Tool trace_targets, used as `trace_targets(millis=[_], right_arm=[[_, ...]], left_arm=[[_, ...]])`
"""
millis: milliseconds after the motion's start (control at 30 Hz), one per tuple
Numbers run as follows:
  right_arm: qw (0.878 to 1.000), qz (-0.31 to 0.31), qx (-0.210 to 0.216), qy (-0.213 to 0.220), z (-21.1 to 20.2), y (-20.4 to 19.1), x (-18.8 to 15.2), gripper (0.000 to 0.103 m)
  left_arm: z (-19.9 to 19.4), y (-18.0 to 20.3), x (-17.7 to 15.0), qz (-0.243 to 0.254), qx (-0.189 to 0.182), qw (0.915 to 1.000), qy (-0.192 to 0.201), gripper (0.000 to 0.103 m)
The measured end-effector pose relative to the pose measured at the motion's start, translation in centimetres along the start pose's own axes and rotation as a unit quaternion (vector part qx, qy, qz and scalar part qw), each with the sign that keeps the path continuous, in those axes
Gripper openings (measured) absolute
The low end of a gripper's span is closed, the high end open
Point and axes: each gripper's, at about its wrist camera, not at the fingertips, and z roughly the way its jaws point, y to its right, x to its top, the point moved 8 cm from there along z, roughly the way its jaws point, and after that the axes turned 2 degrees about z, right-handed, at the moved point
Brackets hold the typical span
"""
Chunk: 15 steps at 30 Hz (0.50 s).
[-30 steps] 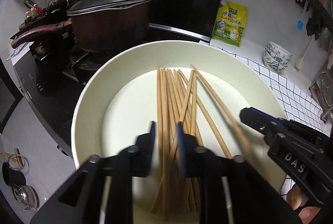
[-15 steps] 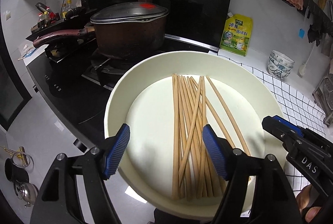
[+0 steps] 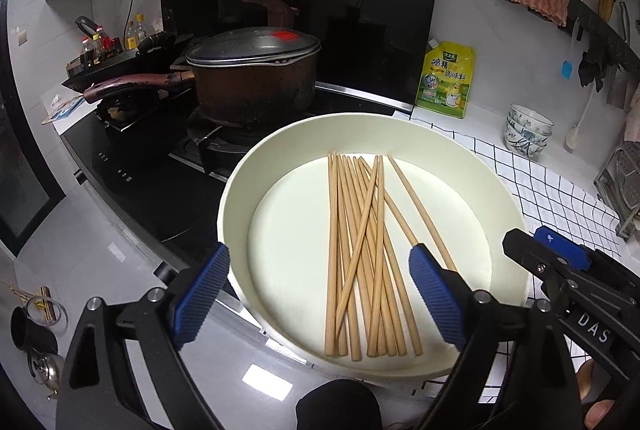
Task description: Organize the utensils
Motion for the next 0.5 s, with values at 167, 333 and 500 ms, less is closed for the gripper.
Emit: trace_targets(millis=[167, 333, 500], right_arm=[[1.000, -0.001, -0.008, 0.002, -0.7, 0.2, -0.3, 0.062], [1.000, -0.003, -0.012, -0.002, -1.0, 0.2, -0.8, 0.069], [1.000, -0.001, -0.020, 0.002, -1.3, 0.3, -1.0, 0.076]], left_arm=[[-0.5, -0.3, -0.2, -0.005, 0.006, 1.0000, 0.000, 0.094], [-0.9, -0.7, -0.3, -0.008, 0.014, 0.9999, 0.000, 0.096], [-1.0, -1.2, -0.6, -0.013, 0.025, 0.9996, -0.006, 0.097]])
